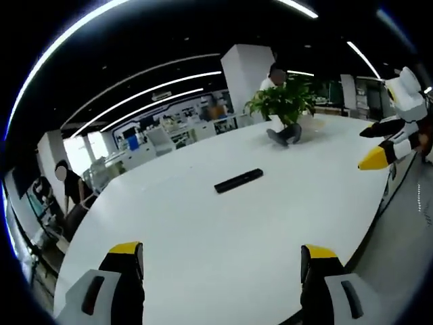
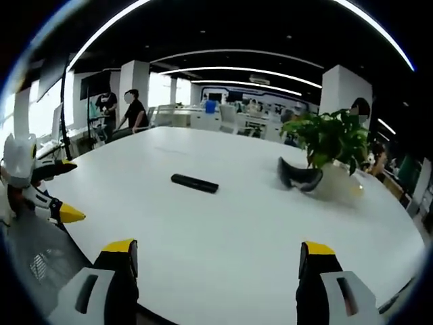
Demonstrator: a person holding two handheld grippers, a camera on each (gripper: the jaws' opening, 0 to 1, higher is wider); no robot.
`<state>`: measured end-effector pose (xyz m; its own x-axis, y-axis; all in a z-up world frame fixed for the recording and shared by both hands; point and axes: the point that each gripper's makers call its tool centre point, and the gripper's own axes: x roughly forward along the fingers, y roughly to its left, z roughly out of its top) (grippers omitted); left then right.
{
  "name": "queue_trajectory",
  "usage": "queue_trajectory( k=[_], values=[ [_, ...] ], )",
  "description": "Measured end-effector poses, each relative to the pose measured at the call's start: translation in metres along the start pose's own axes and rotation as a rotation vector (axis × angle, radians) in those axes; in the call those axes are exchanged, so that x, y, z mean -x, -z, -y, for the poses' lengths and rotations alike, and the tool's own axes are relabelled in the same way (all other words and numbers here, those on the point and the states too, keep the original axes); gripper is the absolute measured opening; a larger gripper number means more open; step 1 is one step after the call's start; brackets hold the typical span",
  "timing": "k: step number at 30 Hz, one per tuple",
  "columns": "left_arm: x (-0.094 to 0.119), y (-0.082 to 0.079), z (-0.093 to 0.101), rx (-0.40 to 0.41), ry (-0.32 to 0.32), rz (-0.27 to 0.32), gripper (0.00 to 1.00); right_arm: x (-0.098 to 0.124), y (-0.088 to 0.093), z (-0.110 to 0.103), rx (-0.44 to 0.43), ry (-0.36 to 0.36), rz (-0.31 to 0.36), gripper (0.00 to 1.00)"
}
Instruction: Press the specified remote control buttons in sequence, fully releasing each button before pressing the next.
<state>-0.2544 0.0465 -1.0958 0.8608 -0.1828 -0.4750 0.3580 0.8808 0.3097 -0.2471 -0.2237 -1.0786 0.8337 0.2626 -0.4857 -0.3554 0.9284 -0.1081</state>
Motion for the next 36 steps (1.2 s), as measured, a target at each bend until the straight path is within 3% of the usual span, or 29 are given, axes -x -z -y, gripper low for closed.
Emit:
queue_trajectory(
  k=[3, 9, 15, 18, 23, 31, 36],
  values=[
    [-0.004, 0.003, 0.005, -0.023, 0.014, -0.015, 1.00, -0.001, 0.001, -0.003, 0.012, -0.009, -0.001, 0.99],
    [-0.003, -0.001, -0.006, 0.055, -0.025, 0.012, 1.00, 0.001, -0.001, -0.003, -0.023, -0.020, 0.014, 0.96],
    [-0.003, 0.000, -0.008, 0.059, -0.031, 0.014, 1.00, 0.002, -0.006, 0.001, -0.036, 0.001, 0.041, 0.96],
    [-0.001, -0.005, -0.009, 0.064, -0.032, 0.047, 1.00, 0.001, -0.006, 0.002, -0.031, 0.009, 0.040, 0.98],
    [-0.001, -0.002, -0.011, 0.071, -0.036, 0.035, 1.00, -0.002, 0.000, 0.007, -0.027, 0.041, 0.005, 0.99],
    [-0.001, -0.005, -0.011, 0.080, -0.038, 0.049, 1.00, 0.003, -0.006, 0.013, -0.022, 0.076, 0.042, 0.99],
    [0.004, -0.016, -0.010, 0.095, -0.034, 0.103, 1.00, 0.004, -0.007, 0.015, -0.013, 0.086, 0.051, 0.99]
  ],
)
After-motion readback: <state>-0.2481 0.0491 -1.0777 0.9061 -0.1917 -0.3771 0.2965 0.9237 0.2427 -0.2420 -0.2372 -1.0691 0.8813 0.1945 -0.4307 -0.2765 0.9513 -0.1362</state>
